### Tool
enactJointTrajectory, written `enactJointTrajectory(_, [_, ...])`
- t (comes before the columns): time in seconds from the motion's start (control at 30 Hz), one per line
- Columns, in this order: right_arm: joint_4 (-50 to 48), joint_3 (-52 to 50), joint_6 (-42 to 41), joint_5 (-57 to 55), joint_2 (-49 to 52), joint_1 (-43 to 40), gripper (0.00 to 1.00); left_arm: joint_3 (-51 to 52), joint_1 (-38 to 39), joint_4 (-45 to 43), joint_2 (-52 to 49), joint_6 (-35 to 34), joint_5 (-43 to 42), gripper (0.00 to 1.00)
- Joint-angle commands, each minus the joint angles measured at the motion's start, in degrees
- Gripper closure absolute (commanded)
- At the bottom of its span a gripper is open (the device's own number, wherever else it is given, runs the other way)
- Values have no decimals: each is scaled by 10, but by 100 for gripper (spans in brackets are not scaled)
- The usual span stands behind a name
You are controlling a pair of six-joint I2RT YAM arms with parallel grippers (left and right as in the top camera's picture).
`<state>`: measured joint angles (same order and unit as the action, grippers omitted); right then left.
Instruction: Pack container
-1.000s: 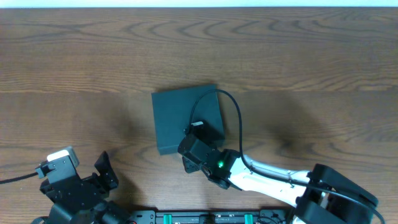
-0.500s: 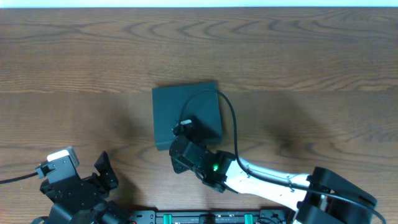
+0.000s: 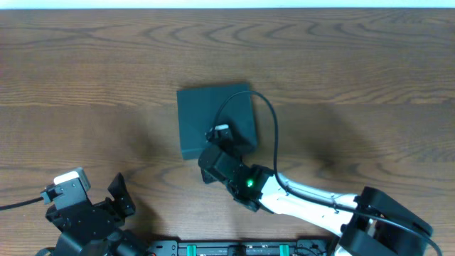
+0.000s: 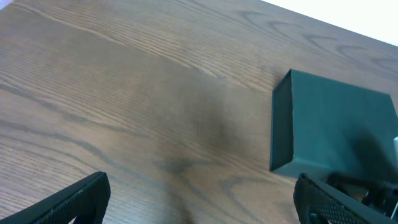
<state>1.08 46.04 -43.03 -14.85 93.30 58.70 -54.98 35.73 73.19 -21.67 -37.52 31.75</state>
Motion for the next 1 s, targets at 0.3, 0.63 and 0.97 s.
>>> enactJointTrajectory(0.3, [-31, 31, 11, 46, 3, 2, 98, 0, -1, 1, 2, -4, 8, 5])
enactJointTrajectory(0.63, [17, 205, 55, 123, 64, -19, 98, 0, -1, 1, 2, -4, 8, 5])
enactJointTrajectory(0.97, [306, 506, 217, 121, 208, -66, 99, 0, -1, 1, 2, -4, 8, 5])
